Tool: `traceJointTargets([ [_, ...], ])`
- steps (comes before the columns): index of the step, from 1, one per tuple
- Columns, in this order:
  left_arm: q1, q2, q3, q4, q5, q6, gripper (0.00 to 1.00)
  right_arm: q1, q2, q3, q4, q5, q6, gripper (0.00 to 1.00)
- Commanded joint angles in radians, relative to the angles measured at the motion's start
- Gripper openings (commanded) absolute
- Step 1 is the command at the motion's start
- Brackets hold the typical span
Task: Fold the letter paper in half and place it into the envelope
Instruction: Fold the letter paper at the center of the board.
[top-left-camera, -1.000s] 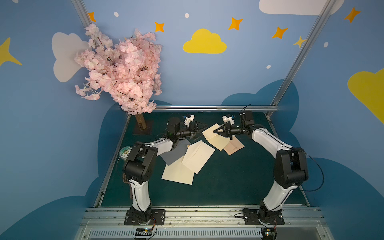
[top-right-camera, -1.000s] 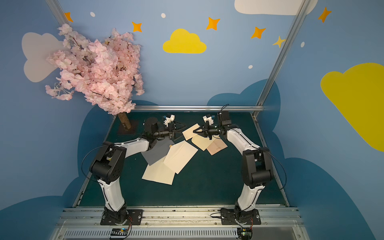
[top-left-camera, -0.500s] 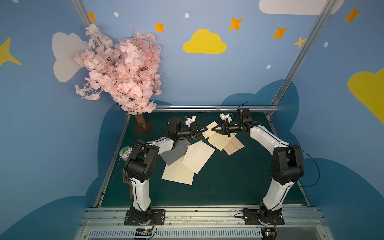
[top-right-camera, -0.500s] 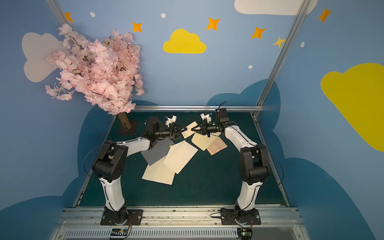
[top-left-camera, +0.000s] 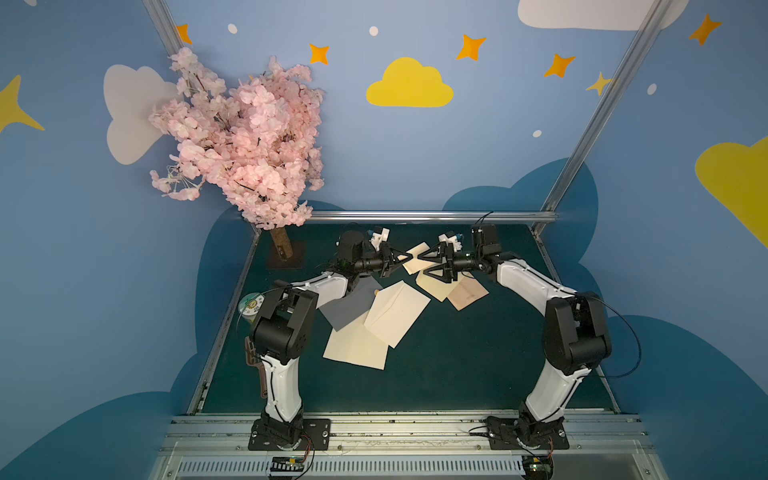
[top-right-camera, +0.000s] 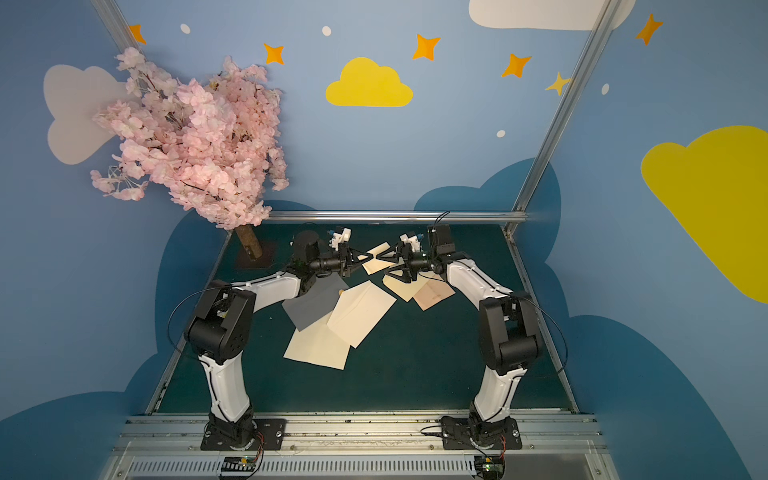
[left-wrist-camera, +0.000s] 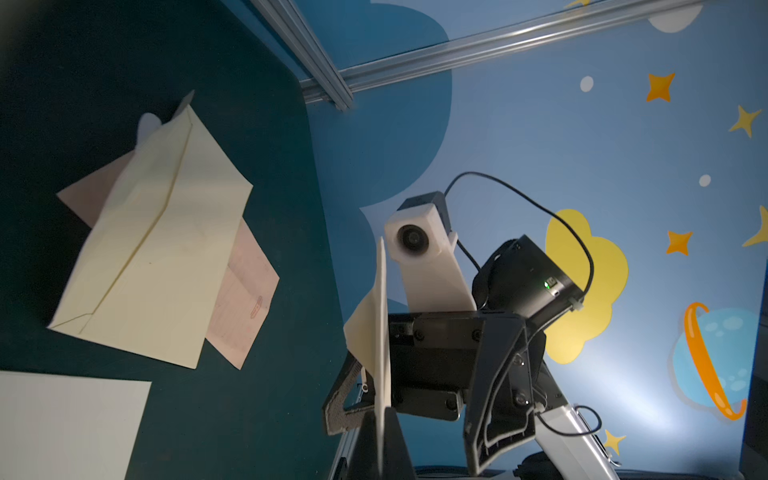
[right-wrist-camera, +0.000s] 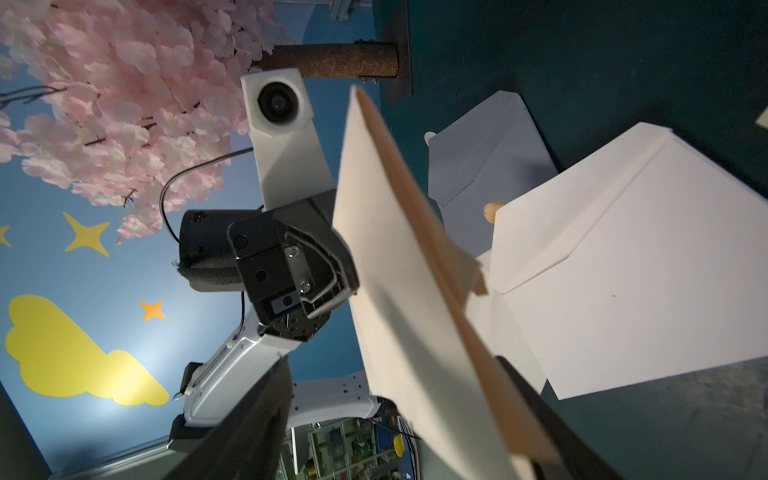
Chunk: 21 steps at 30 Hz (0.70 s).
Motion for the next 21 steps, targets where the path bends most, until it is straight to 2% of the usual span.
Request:
traceJointTargets([
  [1,-0.010,-0.075,-0.027,-0.077,-0.138,0.017,0.03,0.015,-0.034,-0.088,0.302,0.082,0.242,0.69],
  [6,-0.037,-0.131,-0.062,-0.136,-0.294,0.018,0.03,0.042,-0.013,-0.140,0.520,0.145,0.395,0.59],
  [12,-0.079,-0.154,-0.069,-0.180,-0.374,0.023,0.03,0.063,0.020,-0.127,0.627,0.179,0.463,0.54],
  [16,-0.099,-0.177,-0.109,-0.184,-0.446,0.020,0.03,0.072,0.028,-0.116,0.631,0.189,0.474,0.41],
  [21,-0.102,-0.185,-0.121,-0.155,-0.484,0.010,0.03,0.085,0.013,-0.140,0.628,0.202,0.472,0.37],
])
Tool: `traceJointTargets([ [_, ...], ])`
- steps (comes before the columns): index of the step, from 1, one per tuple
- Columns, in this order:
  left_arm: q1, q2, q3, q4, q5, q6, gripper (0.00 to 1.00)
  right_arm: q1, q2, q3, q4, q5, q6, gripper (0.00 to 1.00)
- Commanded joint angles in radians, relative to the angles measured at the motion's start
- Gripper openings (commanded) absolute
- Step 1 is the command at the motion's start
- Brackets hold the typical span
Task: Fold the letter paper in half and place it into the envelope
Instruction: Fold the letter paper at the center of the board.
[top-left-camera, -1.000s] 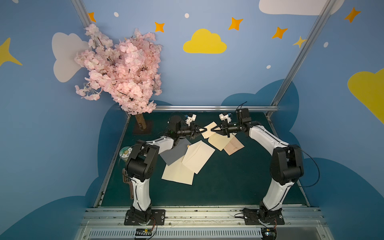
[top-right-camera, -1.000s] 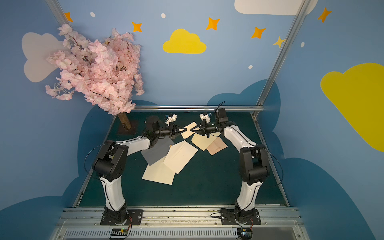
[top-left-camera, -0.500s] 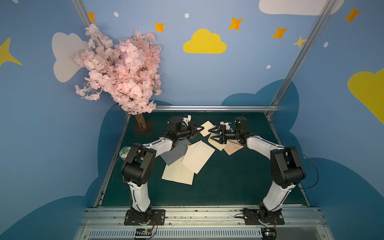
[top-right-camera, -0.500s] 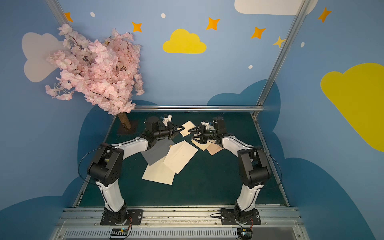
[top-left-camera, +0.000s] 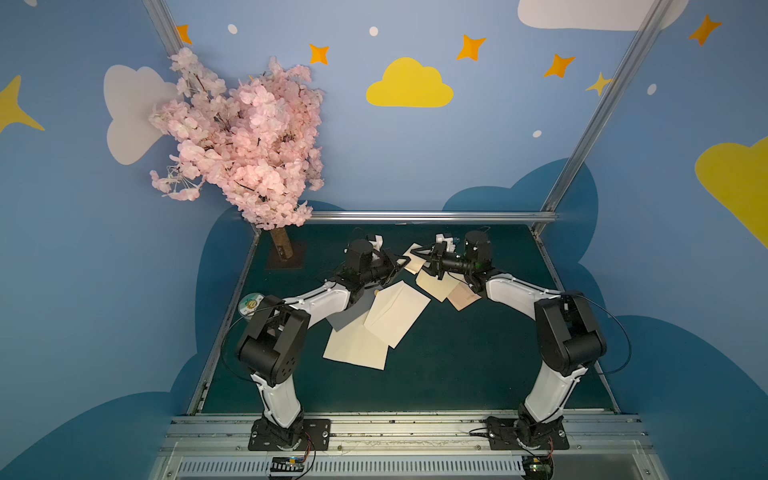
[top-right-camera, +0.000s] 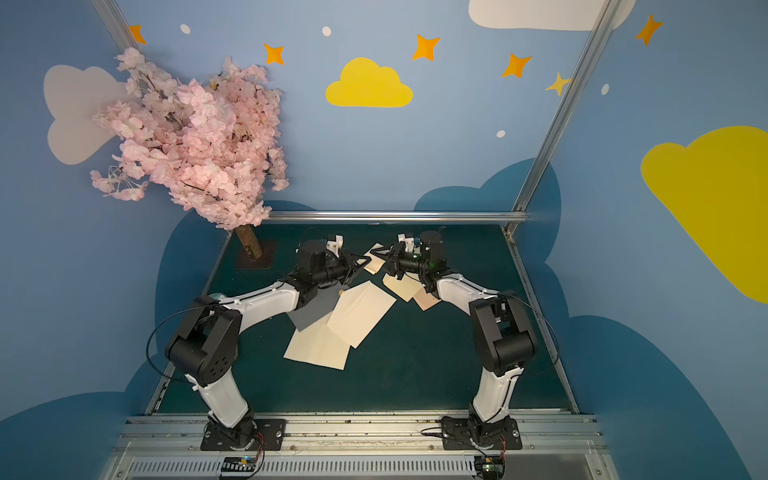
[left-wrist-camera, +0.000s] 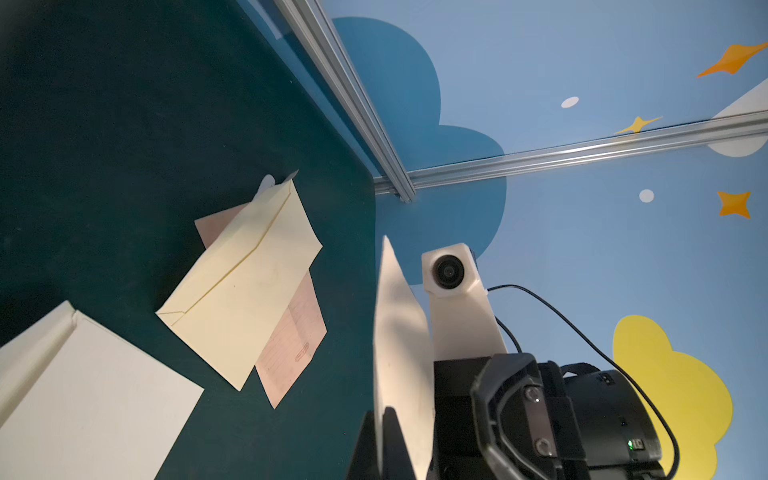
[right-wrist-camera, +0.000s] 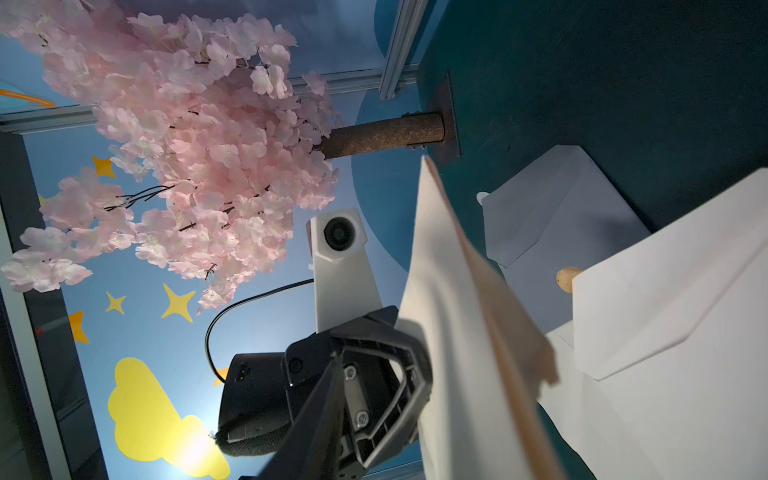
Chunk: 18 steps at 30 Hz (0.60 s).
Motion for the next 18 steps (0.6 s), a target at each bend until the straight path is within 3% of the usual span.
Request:
traceJointTargets([
  [1,0.000,-0.024,-0.009,-0.006,-0.053,0.009,0.03,0.010,-0.007,-0.009,0.059,0.019,0.008,0.37],
  [10,-0.002,-0.019,-0.028,0.031,-0.052,-0.008,0.03,0.015,-0.011,-0.031,0.027,0.025,-0.019,0.25],
  [14,-0.001,-0.010,-0.012,0.032,-0.022,-0.003,0.03,0.015,-0.016,-0.025,-0.022,0.024,-0.056,0.00],
  [16,0.000,-0.006,0.004,0.003,0.004,0.009,0.03,0.011,-0.018,-0.016,-0.052,0.016,-0.077,0.00],
  [18,0.006,-0.008,0.034,-0.091,0.044,0.038,0.19,0.005,-0.031,-0.008,-0.103,0.008,-0.107,0.00],
])
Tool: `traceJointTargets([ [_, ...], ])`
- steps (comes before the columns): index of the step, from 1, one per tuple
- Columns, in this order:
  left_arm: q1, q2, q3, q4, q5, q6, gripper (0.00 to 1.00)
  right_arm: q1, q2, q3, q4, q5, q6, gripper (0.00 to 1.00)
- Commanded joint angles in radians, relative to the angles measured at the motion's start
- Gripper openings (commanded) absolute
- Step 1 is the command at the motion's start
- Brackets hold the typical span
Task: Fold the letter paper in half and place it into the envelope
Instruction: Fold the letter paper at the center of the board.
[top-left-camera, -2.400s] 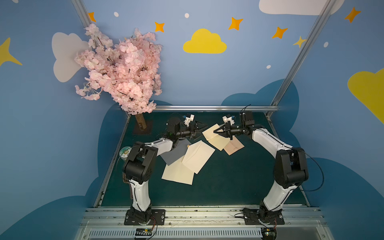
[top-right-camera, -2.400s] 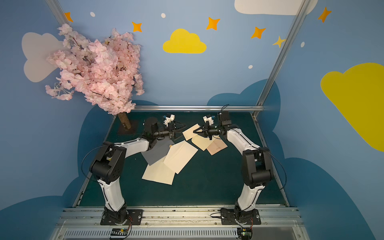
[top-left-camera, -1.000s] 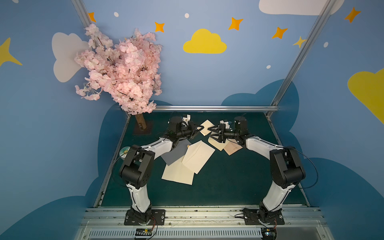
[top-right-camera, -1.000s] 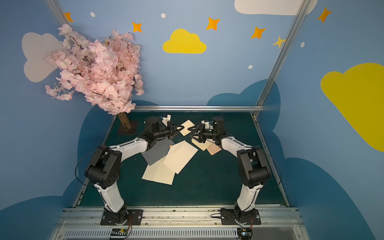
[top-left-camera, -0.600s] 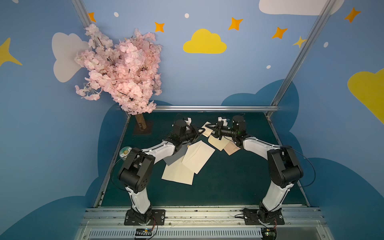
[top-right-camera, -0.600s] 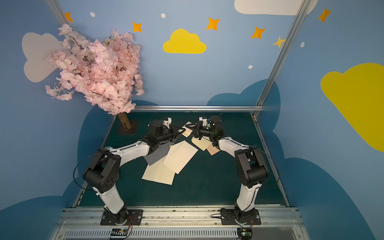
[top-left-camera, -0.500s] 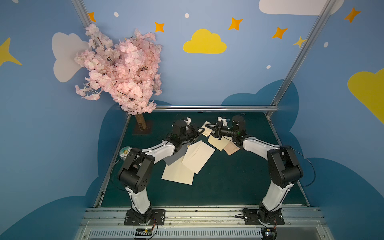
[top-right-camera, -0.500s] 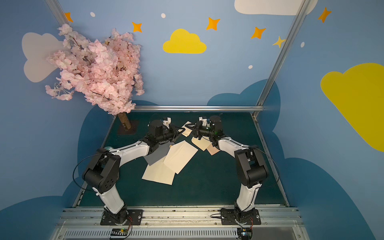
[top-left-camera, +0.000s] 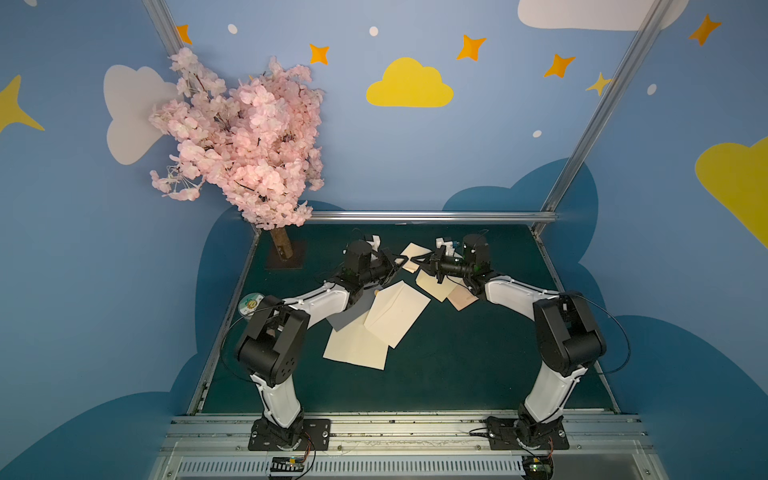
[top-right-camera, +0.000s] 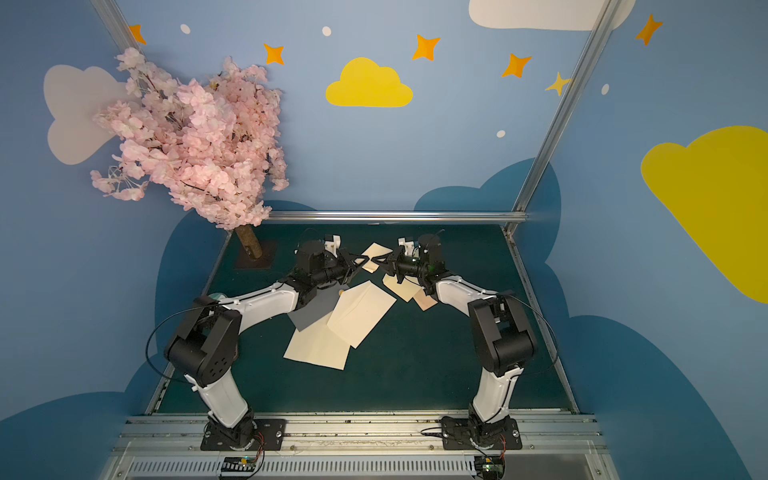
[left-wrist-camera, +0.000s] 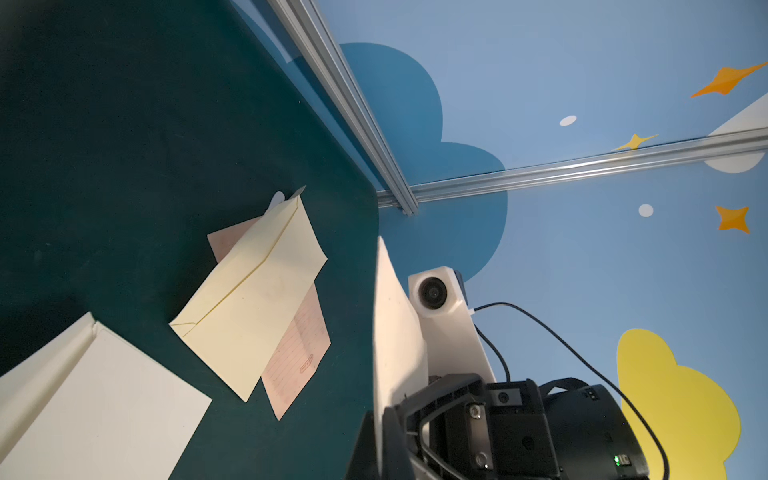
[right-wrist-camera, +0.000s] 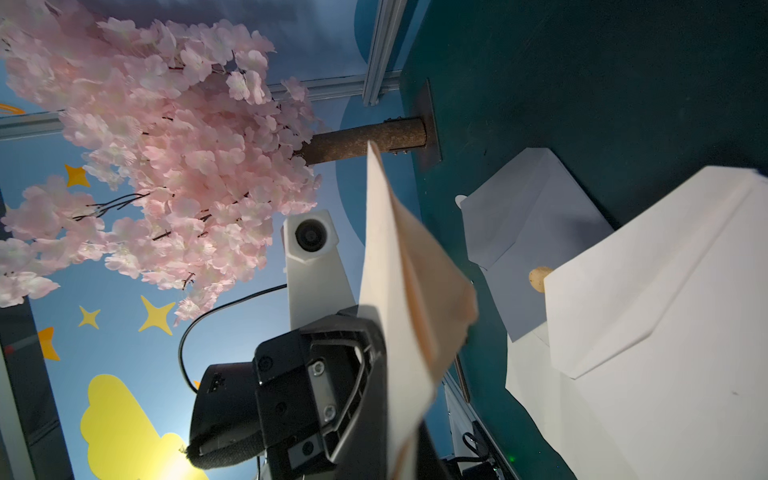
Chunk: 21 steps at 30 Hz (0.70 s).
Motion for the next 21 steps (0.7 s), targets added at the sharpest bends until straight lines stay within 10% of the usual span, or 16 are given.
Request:
traceJointTargets([
  [1,0.008,-0.011,0.053,-0.139,0.067,0.050,0.30,-0.008,-0.039,0.027,-0.098,-0.023,-0.073,0.00],
  [5,0.018,-0.046,0.145,-0.521,0.072,0.193,1.00,-0.017,-0.076,0.097,-0.329,-0.052,-0.202,0.00],
  [12,0.010,-0.062,0.238,-0.977,-0.059,0.404,1.00,0.004,-0.069,0.185,-0.652,-0.097,-0.372,0.00],
  [21,0.046,-0.021,0.231,-1.004,-0.120,0.664,1.00,0.036,0.068,0.513,-1.072,-0.092,-0.752,0.00],
])
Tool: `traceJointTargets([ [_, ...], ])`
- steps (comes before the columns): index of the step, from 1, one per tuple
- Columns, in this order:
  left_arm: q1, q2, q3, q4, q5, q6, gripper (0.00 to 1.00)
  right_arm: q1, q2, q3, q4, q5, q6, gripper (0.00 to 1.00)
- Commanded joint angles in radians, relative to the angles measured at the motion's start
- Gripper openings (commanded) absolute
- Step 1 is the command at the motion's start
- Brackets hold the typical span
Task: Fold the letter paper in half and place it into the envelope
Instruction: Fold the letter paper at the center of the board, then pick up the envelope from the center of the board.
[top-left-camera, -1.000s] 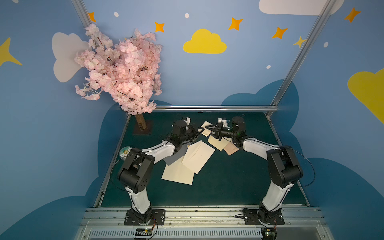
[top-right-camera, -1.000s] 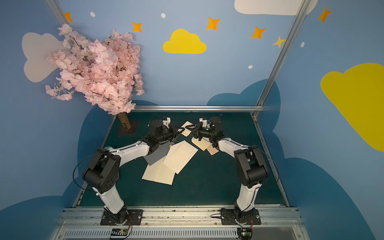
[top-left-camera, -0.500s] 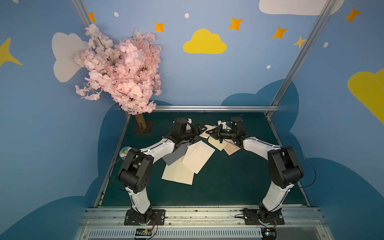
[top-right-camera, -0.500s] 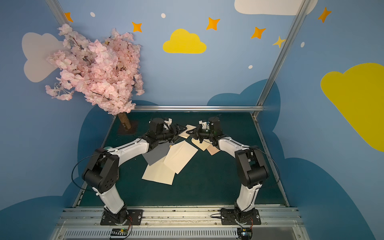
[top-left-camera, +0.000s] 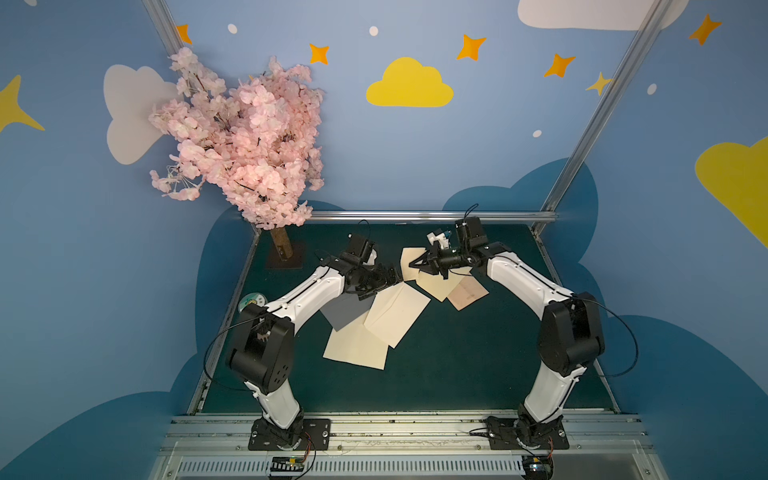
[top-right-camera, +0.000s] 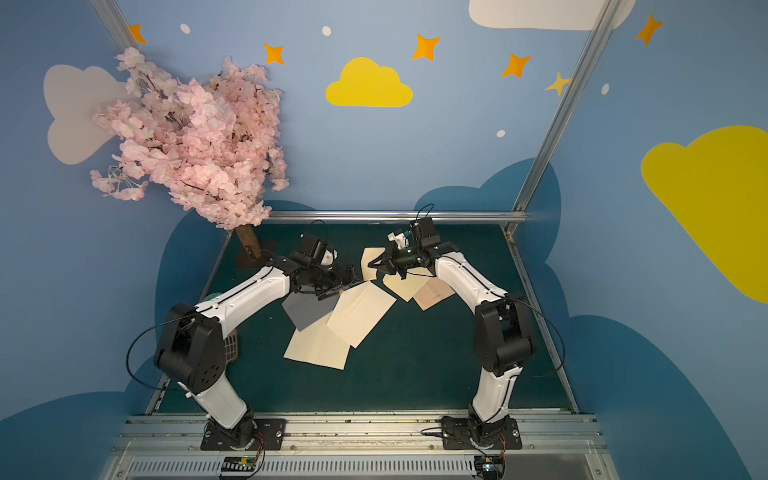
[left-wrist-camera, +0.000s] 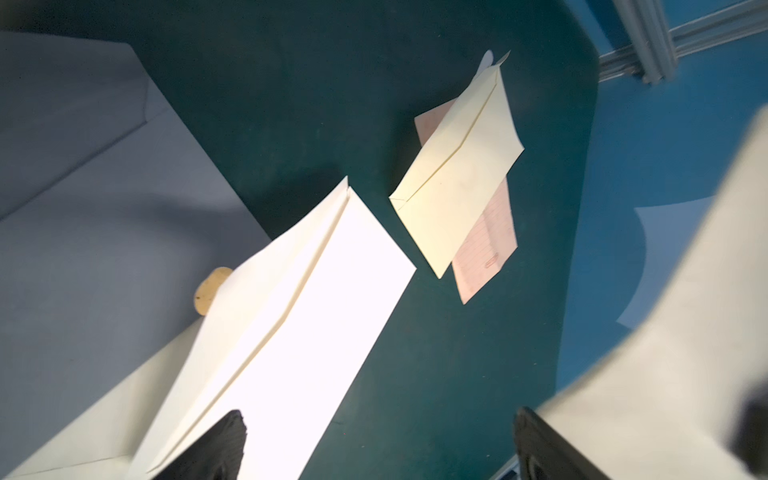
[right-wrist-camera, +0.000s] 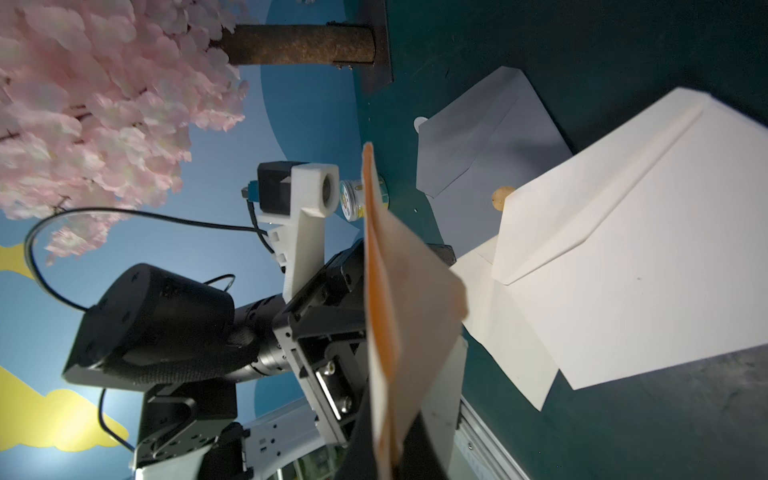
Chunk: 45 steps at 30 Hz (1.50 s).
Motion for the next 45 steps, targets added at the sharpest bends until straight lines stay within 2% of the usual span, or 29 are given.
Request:
traceJointTargets([
  [1,0.023,0.047,0.012,-0.059,-0.025,0.180,1.00,0.013,0.038,0.099,-0.232,0.005,-0.237,0.00],
  [8,0.059,0.072,0.082,-0.135,-0.004,0.408,1.00,0.033,-0.063,-0.012,-0.270,0.094,-0.289,0.00],
  [13,0.061,0.100,0.088,-0.145,0.031,0.493,0.97,0.047,-0.115,-0.054,-0.323,0.126,-0.319,0.00],
  [26,0.061,0.239,0.142,-0.137,0.031,0.547,0.84,0.062,-0.161,-0.083,-0.403,0.135,-0.364,0.00],
  [36,0.066,0.295,0.136,-0.104,0.042,0.535,0.75,0.047,-0.180,-0.094,-0.449,0.143,-0.400,0.00],
  [45,0.072,0.329,0.144,-0.082,0.062,0.510,0.59,0.041,-0.195,-0.118,-0.449,0.149,-0.404,0.00],
])
